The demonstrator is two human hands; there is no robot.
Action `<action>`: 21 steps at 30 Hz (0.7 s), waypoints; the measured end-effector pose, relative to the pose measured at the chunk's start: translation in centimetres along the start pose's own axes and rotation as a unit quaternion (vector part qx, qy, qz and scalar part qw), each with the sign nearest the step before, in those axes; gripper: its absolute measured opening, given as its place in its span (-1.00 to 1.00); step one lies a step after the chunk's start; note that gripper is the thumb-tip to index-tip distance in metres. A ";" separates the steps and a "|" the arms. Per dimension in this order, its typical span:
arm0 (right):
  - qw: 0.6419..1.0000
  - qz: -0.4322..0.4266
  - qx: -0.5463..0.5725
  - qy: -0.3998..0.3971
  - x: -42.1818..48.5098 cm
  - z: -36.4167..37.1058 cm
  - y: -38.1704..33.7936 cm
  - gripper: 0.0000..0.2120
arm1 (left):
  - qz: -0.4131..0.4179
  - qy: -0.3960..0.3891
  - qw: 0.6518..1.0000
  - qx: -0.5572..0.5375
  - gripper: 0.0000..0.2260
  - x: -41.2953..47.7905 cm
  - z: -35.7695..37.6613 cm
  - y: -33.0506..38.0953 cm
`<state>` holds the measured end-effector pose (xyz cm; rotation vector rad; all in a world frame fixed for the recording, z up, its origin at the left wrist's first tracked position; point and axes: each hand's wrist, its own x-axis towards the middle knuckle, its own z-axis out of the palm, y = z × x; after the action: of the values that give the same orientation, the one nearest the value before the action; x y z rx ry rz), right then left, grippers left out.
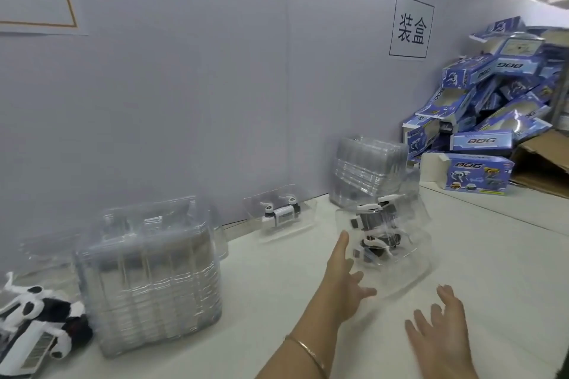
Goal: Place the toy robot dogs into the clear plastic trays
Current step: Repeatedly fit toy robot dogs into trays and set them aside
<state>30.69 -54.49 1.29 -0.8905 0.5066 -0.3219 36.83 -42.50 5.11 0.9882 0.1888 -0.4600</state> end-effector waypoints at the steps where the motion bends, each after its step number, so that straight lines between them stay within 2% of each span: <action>1: 1.000 0.009 0.003 0.002 0.0 -0.5 -0.3 -0.55 | 0.013 0.012 1.000 0.014 -0.41 -0.1 -0.3 0.1; 4: 0.999 0.004 -0.037 0.001 -0.3 -0.8 -0.4 -0.57 | 0.094 0.093 0.986 0.102 -0.70 -1.3 -2.5 0.9; 7: 0.989 -0.055 -0.133 -0.019 -2.3 1.4 1.1 -0.62 | 0.202 0.112 0.958 0.171 -0.80 -5.3 -5.5 2.6; 9: 0.969 -0.127 -0.198 -0.070 -4.8 4.0 2.9 -0.67 | 0.313 0.127 0.915 0.222 -0.80 -9.5 -8.0 4.1; 10: 0.955 -0.162 -0.220 -0.116 -6.2 5.4 3.7 -0.67 | 0.379 0.158 0.874 0.260 -0.80 -11.8 -9.4 4.8; 11: 0.936 -0.190 -0.243 -0.171 -7.5 6.9 4.5 -0.68 | 0.445 0.203 0.818 0.305 -0.78 -13.9 -10.8 5.5; 13: 0.884 -0.236 -0.292 -0.278 -9.6 10.2 5.9 -0.66 | 0.540 0.324 0.678 0.379 -0.71 -17.7 -14.1 6.5; 14: 0.853 -0.266 -0.313 -0.322 -10.6 12.1 6.5 -0.66 | 0.563 0.386 0.624 0.381 -0.67 -19.2 -15.9 6.9; 15: 0.819 -0.303 -0.330 -0.359 -11.5 14.0 7.0 -0.68 | 0.567 0.436 0.596 0.364 -0.62 -20.5 -17.7 7.3; 16: 0.783 -0.347 -0.344 -0.386 -12.3 16.0 7.4 -0.71 | 0.552 0.475 0.593 0.342 -0.58 -21.6 -19.4 7.7; 17: 0.744 -0.395 -0.358 -0.403 -12.9 18.0 7.8 -0.73 | 0.522 0.501 0.608 0.328 -0.56 -22.3 -21.2 8.2; 19: 0.649 -0.486 -0.406 -0.421 -13.5 21.9 8.6 -0.70 | 0.439 0.510 0.663 0.327 -0.47 -23.1 -24.3 8.8; 21: 0.535 -0.522 -0.504 -0.433 -13.8 25.3 9.1 -0.57 | 0.379 0.484 0.704 0.355 -0.35 -23.1 -26.4 9.1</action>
<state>33.46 -26.07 11.14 -2.2970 -1.0421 -0.6067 21.81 -9.54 5.91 1.8911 0.5385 0.8902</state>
